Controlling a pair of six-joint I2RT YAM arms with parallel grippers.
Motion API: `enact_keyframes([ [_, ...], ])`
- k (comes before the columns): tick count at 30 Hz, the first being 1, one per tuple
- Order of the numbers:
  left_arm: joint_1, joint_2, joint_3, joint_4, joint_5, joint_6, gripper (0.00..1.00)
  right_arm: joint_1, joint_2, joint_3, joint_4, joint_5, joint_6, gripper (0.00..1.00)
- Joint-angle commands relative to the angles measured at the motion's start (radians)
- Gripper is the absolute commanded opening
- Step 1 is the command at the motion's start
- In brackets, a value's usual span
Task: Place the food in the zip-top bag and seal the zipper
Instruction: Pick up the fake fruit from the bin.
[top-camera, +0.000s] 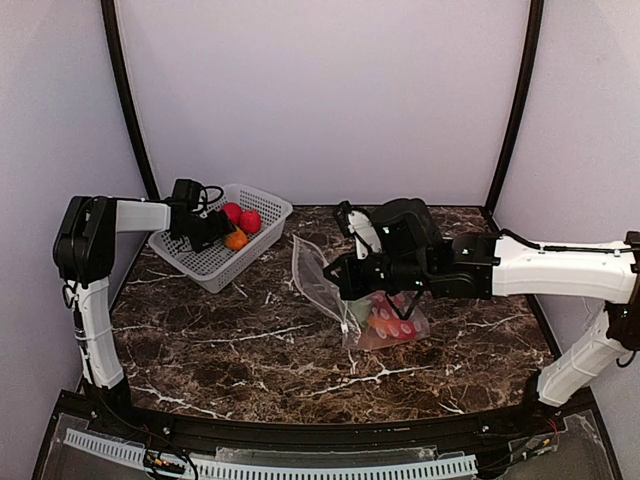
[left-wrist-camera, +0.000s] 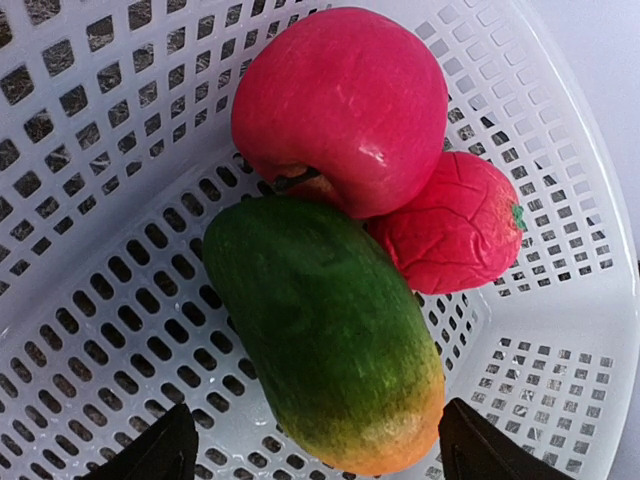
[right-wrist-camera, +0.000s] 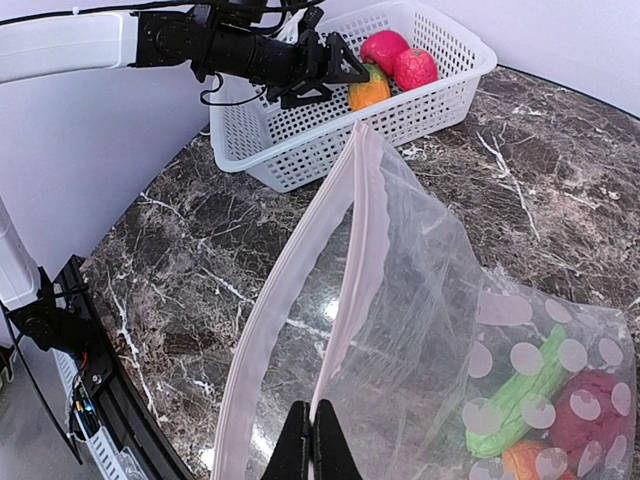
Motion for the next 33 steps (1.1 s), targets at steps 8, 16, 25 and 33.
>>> enact_keyframes([
  [8,0.011,0.092,0.110,-0.002,0.002,-0.022,0.81,-0.013,0.012,-0.002,0.026,-0.005,0.000,0.00],
  [16,0.012,0.147,0.167,-0.011,0.023,-0.033,0.79,-0.014,0.009,-0.004,0.026,-0.009,0.005,0.00],
  [25,0.011,0.169,0.195,-0.033,0.028,-0.008,0.72,-0.014,0.006,-0.009,0.026,-0.005,0.008,0.00],
  [33,0.012,0.168,0.214,-0.051,0.027,0.005,0.62,-0.013,0.008,-0.008,0.027,-0.006,0.008,0.00],
])
